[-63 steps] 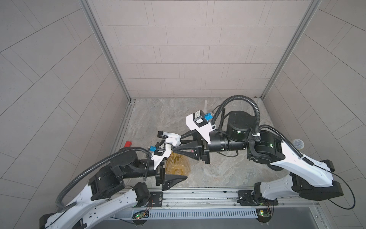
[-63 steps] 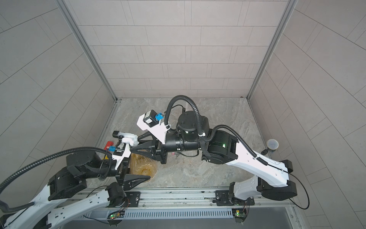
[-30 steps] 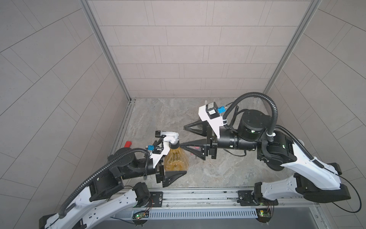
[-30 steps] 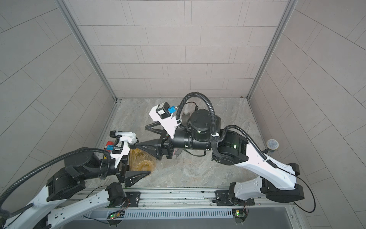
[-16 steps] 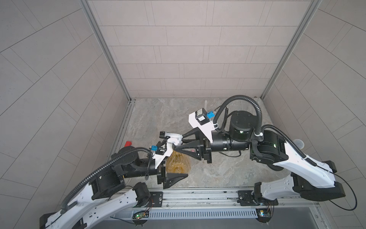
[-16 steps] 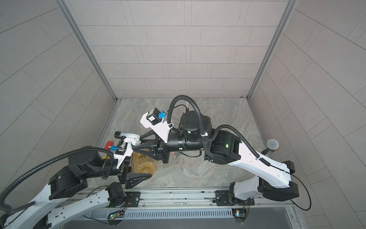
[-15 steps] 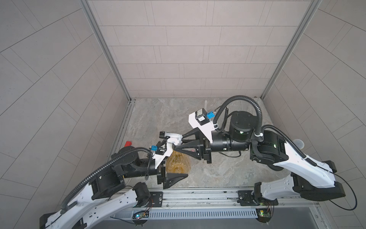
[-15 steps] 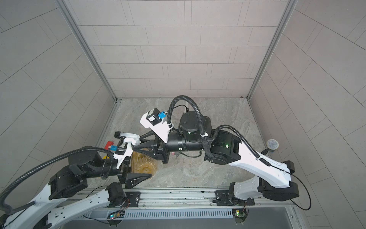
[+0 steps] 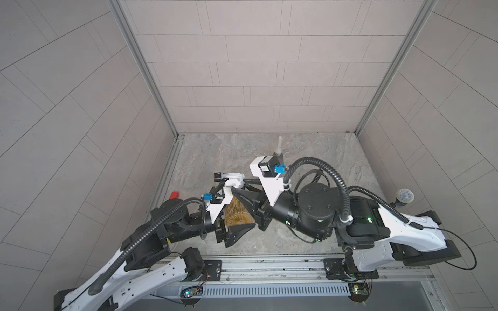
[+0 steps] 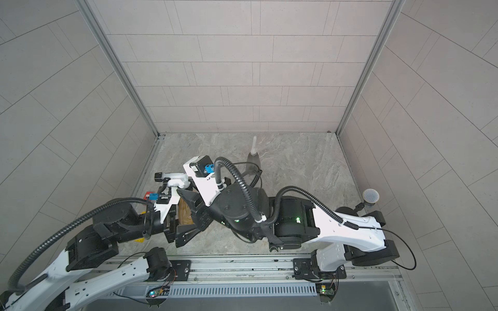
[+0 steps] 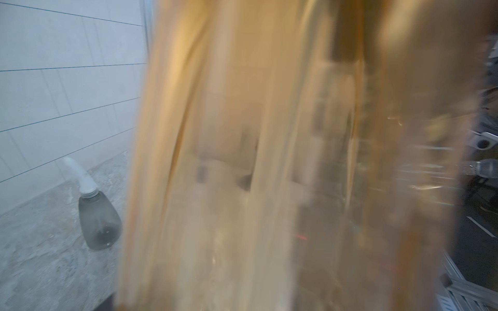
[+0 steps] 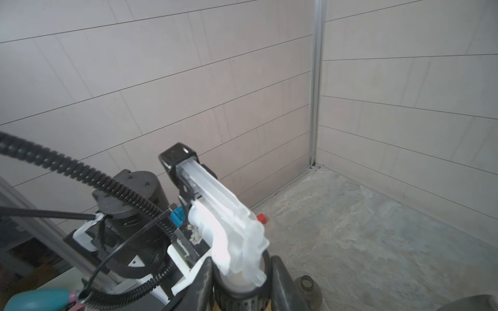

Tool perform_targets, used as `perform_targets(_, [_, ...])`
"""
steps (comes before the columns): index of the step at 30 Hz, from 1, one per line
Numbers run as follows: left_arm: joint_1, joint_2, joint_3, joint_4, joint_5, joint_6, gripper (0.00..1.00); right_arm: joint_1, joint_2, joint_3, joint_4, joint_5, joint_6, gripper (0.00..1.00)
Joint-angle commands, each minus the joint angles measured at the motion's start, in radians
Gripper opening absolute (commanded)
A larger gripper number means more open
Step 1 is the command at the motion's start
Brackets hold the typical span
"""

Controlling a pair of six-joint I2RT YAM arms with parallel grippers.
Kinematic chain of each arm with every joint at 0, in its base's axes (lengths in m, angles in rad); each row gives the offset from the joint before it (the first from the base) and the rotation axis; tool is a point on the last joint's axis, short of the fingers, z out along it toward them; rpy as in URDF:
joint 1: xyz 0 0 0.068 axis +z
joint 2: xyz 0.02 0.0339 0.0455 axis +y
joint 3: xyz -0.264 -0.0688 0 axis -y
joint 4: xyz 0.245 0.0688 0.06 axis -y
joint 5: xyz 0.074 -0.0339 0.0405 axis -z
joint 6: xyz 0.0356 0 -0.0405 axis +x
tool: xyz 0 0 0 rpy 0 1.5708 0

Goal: Attach spray nozzles to spray bottles
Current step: Screw the spray nozzle on the spray bottle.

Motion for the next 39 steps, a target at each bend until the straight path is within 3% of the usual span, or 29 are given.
perform_targets(1, [0.004,0.029,0.001,0.041,-0.062,0.023,0.00,0.038,0.101,0.007,0.010,0.004,0.115,0.39])
perform_targets(3, [0.005,0.022,0.001,0.035,-0.062,0.021,0.00,0.058,0.093,0.005,0.033,0.012,0.082,0.49])
perform_targets(10, [0.005,0.019,-0.003,0.028,-0.068,0.019,0.00,0.140,-0.062,-0.179,0.179,0.043,0.001,0.53])
perform_targets(15, [0.005,0.021,-0.013,0.050,-0.046,0.012,0.00,0.171,-0.139,-0.229,0.132,0.036,-0.020,0.68])
perform_targets(19, [0.006,0.021,-0.013,0.058,0.012,0.011,0.00,0.166,-0.225,-0.274,0.128,0.008,-0.087,0.71])
perform_targets(21, [0.005,0.021,-0.013,0.056,0.056,0.014,0.00,0.121,-0.263,-0.277,0.115,-0.080,-0.127,0.71])
perform_targets(26, [0.006,0.015,-0.012,0.067,0.188,0.012,0.00,-0.187,-0.280,-0.237,0.055,-0.664,-0.085,0.66])
perform_targets(29, [0.006,0.014,-0.008,0.067,0.245,0.004,0.00,-0.282,-0.275,-0.244,0.067,-0.863,-0.088,0.67])
perform_targets(32, [0.006,0.012,-0.013,0.079,0.302,-0.010,0.00,-0.316,-0.263,-0.236,0.072,-0.980,-0.119,0.67])
perform_targets(39, [0.006,0.021,-0.013,0.081,0.354,-0.018,0.00,-0.320,-0.232,-0.209,0.067,-1.014,-0.153,0.63])
